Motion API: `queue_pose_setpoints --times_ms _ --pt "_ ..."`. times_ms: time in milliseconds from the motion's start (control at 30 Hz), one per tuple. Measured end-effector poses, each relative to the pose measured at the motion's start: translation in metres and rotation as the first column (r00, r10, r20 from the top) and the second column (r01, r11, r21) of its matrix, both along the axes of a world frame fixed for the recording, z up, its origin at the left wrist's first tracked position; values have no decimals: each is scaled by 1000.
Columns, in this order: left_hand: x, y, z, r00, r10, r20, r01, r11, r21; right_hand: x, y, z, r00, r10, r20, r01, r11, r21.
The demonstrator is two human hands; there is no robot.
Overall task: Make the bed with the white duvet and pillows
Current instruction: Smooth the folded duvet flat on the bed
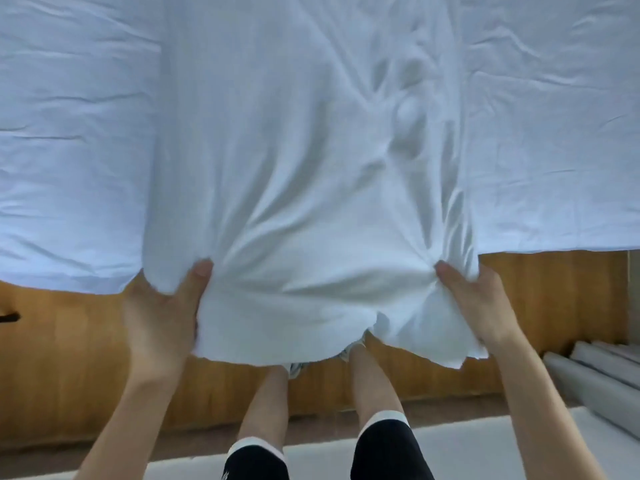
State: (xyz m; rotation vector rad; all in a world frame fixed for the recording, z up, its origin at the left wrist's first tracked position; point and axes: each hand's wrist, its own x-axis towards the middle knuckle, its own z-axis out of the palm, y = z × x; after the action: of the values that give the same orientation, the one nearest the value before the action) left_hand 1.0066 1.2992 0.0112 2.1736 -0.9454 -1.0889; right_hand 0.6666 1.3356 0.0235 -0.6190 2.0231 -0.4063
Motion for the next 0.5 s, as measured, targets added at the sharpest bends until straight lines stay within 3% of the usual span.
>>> queue_pose_setpoints --times_ms 67,133,200,300,367,433,500 --pt "35 8 4 991 37 126 -40 999 21 -18 4 34 979 39 199 -27 998 -62" --pt "47 12 -8 976 74 203 -84 995 44 -24 8 35 980 86 182 -80 996 -44" --pt "36 14 -26 937 -56 346 17 993 115 -26 9 4 990 141 -3 -140 989 45" --pt "14 21 -44 853 -282 439 166 944 285 -25 9 -65 903 287 -319 -230 951 206" --pt "9 29 -52 860 -236 453 156 966 206 -24 6 -93 845 306 -438 -246 951 188" --pt "7 33 -54 856 -145 495 158 987 15 -19 1 -98 792 230 -566 -251 967 42" --pt "1 27 -49 835 -153 528 275 948 -160 -12 -5 -89 787 89 -611 -227 962 -152"
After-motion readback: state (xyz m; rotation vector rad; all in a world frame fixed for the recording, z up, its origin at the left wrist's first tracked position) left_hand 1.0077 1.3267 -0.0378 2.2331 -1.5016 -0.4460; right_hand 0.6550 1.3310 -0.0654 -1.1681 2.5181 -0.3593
